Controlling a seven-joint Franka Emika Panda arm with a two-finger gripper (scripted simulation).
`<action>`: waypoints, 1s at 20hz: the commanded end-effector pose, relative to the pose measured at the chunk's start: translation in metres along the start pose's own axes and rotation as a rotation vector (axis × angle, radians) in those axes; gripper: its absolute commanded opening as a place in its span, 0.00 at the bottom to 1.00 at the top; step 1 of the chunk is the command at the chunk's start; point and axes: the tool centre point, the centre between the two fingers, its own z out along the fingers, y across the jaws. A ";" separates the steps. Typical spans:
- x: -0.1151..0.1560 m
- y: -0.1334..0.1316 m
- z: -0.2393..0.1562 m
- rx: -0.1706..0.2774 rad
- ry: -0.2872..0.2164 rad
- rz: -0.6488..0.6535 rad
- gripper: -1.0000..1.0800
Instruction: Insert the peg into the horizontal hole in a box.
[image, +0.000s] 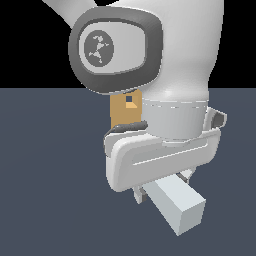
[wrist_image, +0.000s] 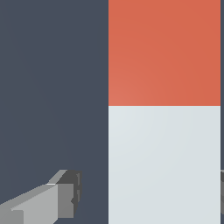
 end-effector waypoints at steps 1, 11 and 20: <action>-0.001 0.001 0.001 -0.002 -0.001 0.000 0.96; -0.001 0.001 0.001 -0.002 -0.001 0.000 0.00; 0.010 0.002 -0.004 -0.001 -0.001 0.017 0.00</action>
